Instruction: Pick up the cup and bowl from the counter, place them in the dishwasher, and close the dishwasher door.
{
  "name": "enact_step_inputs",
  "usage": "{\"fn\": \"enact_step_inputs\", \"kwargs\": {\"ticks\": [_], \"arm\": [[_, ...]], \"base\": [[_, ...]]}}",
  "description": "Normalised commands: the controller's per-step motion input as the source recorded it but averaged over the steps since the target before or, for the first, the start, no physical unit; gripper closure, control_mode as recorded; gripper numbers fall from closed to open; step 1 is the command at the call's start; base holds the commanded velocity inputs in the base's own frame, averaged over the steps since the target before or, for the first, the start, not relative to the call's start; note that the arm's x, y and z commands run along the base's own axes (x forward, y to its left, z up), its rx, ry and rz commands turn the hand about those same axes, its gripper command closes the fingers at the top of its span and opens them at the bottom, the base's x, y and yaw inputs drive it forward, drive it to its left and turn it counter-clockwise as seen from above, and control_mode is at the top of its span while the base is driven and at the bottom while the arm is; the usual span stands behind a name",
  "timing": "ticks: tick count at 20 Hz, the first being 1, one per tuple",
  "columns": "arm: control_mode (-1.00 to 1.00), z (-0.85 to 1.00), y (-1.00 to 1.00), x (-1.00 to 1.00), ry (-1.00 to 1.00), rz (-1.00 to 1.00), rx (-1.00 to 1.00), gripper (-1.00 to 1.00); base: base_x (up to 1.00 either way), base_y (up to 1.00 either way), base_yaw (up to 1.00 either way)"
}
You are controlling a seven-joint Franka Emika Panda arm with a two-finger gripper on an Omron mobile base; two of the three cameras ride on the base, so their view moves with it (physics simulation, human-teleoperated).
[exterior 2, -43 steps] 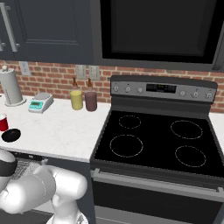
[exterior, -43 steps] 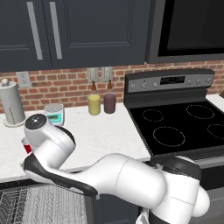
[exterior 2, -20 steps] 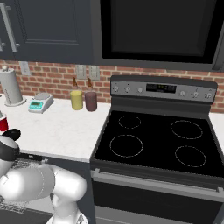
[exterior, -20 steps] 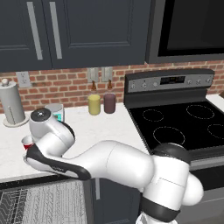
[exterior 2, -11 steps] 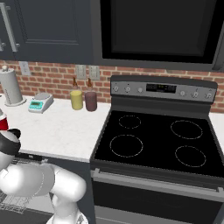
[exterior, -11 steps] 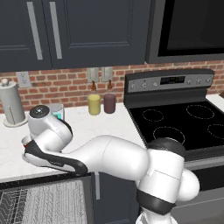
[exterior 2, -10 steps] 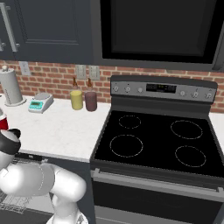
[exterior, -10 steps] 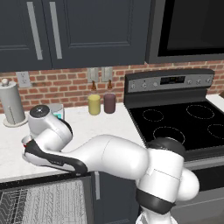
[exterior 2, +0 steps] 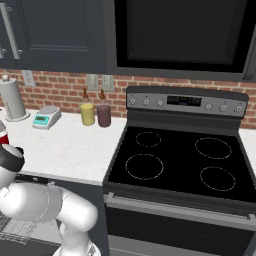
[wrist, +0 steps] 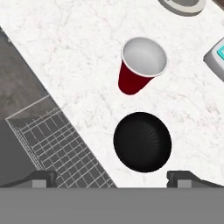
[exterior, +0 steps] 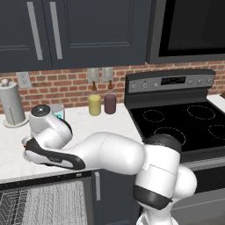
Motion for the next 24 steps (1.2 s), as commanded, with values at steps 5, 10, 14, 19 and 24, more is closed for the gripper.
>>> {"fn": "enact_step_inputs", "kwargs": {"ticks": [5,10,14,19,24], "arm": [[-1.0,-0.03,0.01,0.08,0.0,0.02,0.0,-1.0],[-1.0,-0.01,0.05,0.09,0.0,0.0,0.0,-1.0],[-1.0,-0.05,0.0,0.08,0.0,0.01,0.0,-1.0],[-1.0,-0.01,0.0,0.03,0.0,0.03,0.0,-1.0],[-1.0,0.0,0.0,0.05,0.0,0.01,0.0,-1.0]], "base": [[0.0,0.0,0.0],[0.0,0.0,0.0],[0.0,0.0,0.0],[0.0,0.0,0.0],[0.0,0.0,0.0]]}}
